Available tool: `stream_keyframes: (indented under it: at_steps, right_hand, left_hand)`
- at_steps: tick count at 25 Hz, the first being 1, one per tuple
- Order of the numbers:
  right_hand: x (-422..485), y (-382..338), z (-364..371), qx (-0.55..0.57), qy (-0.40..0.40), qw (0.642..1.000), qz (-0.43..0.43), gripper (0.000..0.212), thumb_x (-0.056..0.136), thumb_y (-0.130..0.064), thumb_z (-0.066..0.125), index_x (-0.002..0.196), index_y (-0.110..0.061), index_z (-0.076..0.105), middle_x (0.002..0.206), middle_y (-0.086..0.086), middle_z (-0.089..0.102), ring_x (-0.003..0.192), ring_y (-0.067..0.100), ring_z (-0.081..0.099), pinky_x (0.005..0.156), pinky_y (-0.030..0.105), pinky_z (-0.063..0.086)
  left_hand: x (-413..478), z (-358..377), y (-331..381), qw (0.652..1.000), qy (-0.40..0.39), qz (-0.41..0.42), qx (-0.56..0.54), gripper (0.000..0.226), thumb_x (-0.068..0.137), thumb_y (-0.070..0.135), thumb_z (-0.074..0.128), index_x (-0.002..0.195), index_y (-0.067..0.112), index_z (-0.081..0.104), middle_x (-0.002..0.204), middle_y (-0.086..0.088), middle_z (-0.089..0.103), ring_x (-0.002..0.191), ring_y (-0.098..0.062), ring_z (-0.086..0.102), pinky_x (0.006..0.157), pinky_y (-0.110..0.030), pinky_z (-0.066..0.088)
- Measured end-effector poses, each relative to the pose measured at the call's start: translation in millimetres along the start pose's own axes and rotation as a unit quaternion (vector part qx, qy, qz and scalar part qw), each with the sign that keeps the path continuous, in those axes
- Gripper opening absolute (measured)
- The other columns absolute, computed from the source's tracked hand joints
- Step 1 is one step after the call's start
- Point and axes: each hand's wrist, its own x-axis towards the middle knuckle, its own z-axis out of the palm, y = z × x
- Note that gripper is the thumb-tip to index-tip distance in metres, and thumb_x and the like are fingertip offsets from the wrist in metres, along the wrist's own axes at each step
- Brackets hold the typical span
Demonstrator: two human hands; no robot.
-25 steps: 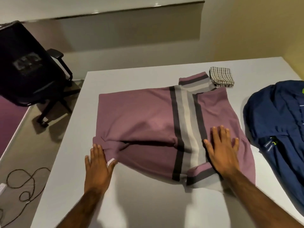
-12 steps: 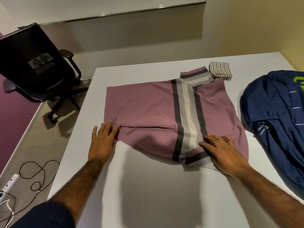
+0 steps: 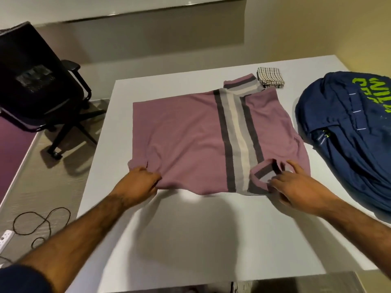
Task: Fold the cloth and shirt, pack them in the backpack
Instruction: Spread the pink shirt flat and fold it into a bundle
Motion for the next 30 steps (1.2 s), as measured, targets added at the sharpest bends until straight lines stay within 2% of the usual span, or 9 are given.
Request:
stream_keyframes:
  at_steps: [3, 6, 12, 17, 20, 22, 25, 27, 30]
  right_hand:
    - [-57, -7, -3, -0.022, -0.057, 0.998, -0.018, 0.01, 0.089, -0.043, 0.057, 0.088, -0.035, 0.062, 0.071, -0.012, 0.063, 0.063, 0.01, 0.059, 0.09, 0.037, 0.051]
    - [-57, -16, -19, 0.009, 0.042, 0.997, 0.064, 0.04, 0.095, -0.056, 0.036, 0.082, -0.03, 0.064, 0.066, -0.013, 0.054, 0.052, 0.01, 0.045, 0.061, 0.029, 0.047]
    - [32, -50, 40, 0.22, 0.061, 0.931, 0.284, 0.06, 0.104, -0.057, 0.029, 0.153, -0.022, 0.032, 0.158, 0.006, 0.035, 0.143, 0.03, 0.034, 0.117, 0.051, 0.031]
    - [-4, -90, 76, 0.185, -0.029, 0.906, 0.378, 0.079, 0.1, -0.068, 0.006, 0.162, -0.02, 0.006, 0.17, 0.005, 0.007, 0.156, 0.03, 0.006, 0.122, 0.055, 0.011]
    - [-22, -106, 41, 0.144, 0.001, 0.869, 0.474, 0.088, 0.1, -0.065, -0.001, 0.112, -0.015, 0.07, 0.111, 0.012, 0.071, 0.1, 0.033, 0.065, 0.102, 0.052, 0.043]
    - [-7, -102, 19, 0.154, 0.129, 0.838, 0.506, 0.074, 0.101, -0.058, 0.01, 0.065, -0.018, 0.061, 0.063, 0.0, 0.059, 0.06, 0.023, 0.054, 0.089, 0.047, 0.048]
    - [49, -113, -3, 0.277, 0.161, 0.848, 0.423, 0.049, 0.102, -0.049, 0.029, 0.113, -0.017, 0.065, 0.117, 0.009, 0.065, 0.112, 0.032, 0.06, 0.106, 0.05, 0.043]
    - [85, -139, 5, 0.316, 0.121, 0.881, 0.332, 0.062, 0.103, -0.054, 0.032, 0.155, -0.021, 0.035, 0.163, 0.011, 0.028, 0.152, 0.033, 0.02, 0.123, 0.054, 0.018]
    - [83, -143, 47, 0.224, 0.053, 0.933, 0.278, 0.075, 0.102, -0.066, 0.019, 0.162, -0.025, 0.004, 0.17, 0.005, -0.005, 0.156, 0.028, -0.011, 0.123, 0.059, 0.001]
  left_hand:
    - [-34, 0, 29, 0.994, -0.1, 0.028, 0.024, 0.042, 0.097, 0.067, 0.047, 0.11, 0.03, 0.064, 0.105, 0.004, 0.071, 0.094, -0.023, 0.065, 0.073, -0.029, 0.043]
    - [-19, 17, 28, 0.997, 0.054, -0.011, -0.053, 0.053, 0.095, 0.065, 0.035, 0.103, 0.022, 0.066, 0.103, -0.004, 0.072, 0.093, -0.032, 0.067, 0.076, -0.037, 0.051]
    - [15, 97, 34, 0.975, 0.117, -0.141, -0.127, 0.076, 0.096, 0.059, 0.034, 0.156, 0.013, 0.041, 0.161, -0.013, 0.038, 0.147, -0.037, 0.038, 0.117, -0.058, 0.029]
    - [-20, 121, 8, 0.972, 0.116, -0.177, -0.101, 0.081, 0.097, 0.065, 0.023, 0.159, 0.013, 0.032, 0.166, -0.011, 0.03, 0.151, -0.037, 0.029, 0.12, -0.058, 0.02]
    - [-34, 111, 11, 0.965, 0.102, -0.212, -0.113, 0.078, 0.096, 0.06, 0.029, 0.145, 0.003, 0.048, 0.157, -0.019, 0.042, 0.144, -0.041, 0.038, 0.119, -0.06, 0.02]
    - [-23, 93, 25, 0.956, 0.141, -0.237, -0.103, 0.052, 0.094, 0.044, 0.046, 0.112, -0.001, 0.064, 0.131, -0.028, 0.058, 0.121, -0.047, 0.053, 0.114, -0.066, 0.029]
    - [22, 75, 60, 0.956, 0.179, -0.185, -0.137, 0.053, 0.092, 0.041, 0.048, 0.125, 0.002, 0.062, 0.141, -0.027, 0.053, 0.128, -0.048, 0.049, 0.112, -0.063, 0.032]
    - [46, 80, 82, 0.968, 0.156, -0.136, -0.141, 0.067, 0.095, 0.053, 0.038, 0.148, 0.014, 0.048, 0.159, -0.018, 0.039, 0.145, -0.042, 0.035, 0.118, -0.057, 0.025]
    - [45, 98, 89, 0.97, 0.14, -0.15, -0.128, 0.072, 0.097, 0.061, 0.029, 0.156, 0.02, 0.036, 0.165, -0.011, 0.031, 0.151, -0.038, 0.026, 0.121, -0.056, 0.018]
